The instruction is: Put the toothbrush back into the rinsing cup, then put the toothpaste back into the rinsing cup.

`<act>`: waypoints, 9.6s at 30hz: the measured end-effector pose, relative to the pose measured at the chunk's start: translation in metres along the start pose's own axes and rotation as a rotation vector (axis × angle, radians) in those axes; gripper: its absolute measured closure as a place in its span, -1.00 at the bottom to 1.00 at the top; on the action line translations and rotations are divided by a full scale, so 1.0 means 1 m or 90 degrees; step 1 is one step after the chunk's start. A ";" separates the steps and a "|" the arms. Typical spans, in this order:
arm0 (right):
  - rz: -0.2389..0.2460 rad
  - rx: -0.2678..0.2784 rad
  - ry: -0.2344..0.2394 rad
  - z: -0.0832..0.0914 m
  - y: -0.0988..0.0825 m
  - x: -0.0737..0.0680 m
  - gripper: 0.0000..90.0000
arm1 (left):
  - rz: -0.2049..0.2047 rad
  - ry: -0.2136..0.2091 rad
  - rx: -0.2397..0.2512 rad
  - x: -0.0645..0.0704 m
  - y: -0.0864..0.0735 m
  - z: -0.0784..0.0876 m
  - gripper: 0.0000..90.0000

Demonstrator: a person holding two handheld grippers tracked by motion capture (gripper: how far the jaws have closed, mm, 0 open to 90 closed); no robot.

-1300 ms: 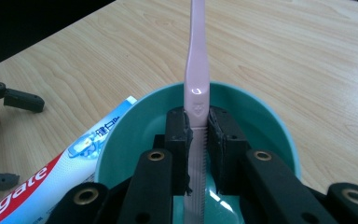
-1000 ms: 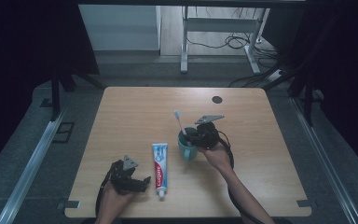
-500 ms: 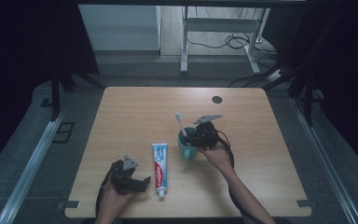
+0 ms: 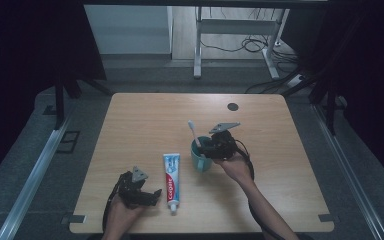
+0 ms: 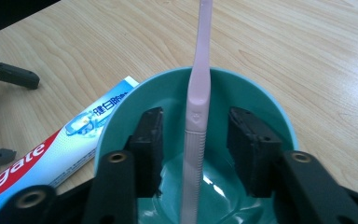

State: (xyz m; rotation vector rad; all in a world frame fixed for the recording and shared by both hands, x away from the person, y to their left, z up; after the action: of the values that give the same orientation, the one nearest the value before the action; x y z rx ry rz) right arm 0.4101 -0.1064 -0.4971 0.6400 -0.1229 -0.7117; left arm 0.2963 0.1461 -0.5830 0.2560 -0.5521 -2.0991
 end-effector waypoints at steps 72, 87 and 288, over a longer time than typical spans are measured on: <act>0.016 0.032 -0.060 0.063 -0.057 0.010 -1.00 | 0.003 0.000 0.004 0.000 0.000 0.000 -1.00; -0.034 0.023 -0.072 0.070 -0.087 0.018 -1.00 | 0.002 0.001 0.001 0.000 0.000 0.000 -1.00; -0.030 -0.047 -0.102 0.037 -0.184 0.034 -1.00 | -0.063 -0.078 -0.039 0.041 0.040 0.014 0.94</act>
State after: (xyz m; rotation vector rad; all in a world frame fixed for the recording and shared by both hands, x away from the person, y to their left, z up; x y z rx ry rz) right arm 0.3193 -0.2529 -0.5792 0.5162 -0.2296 -0.8096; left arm 0.2982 0.0968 -0.5507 0.1212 -0.5559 -2.2351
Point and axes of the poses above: each handheld gripper's, and its own axes: z roughly backward along the jaws, y roughly out of its top, x roughly to its right, the point moved 5 cm from there along -z, roughly forward along the jaws, and after that the axes turned 13 degrees about -x, right-handed, at the moved point
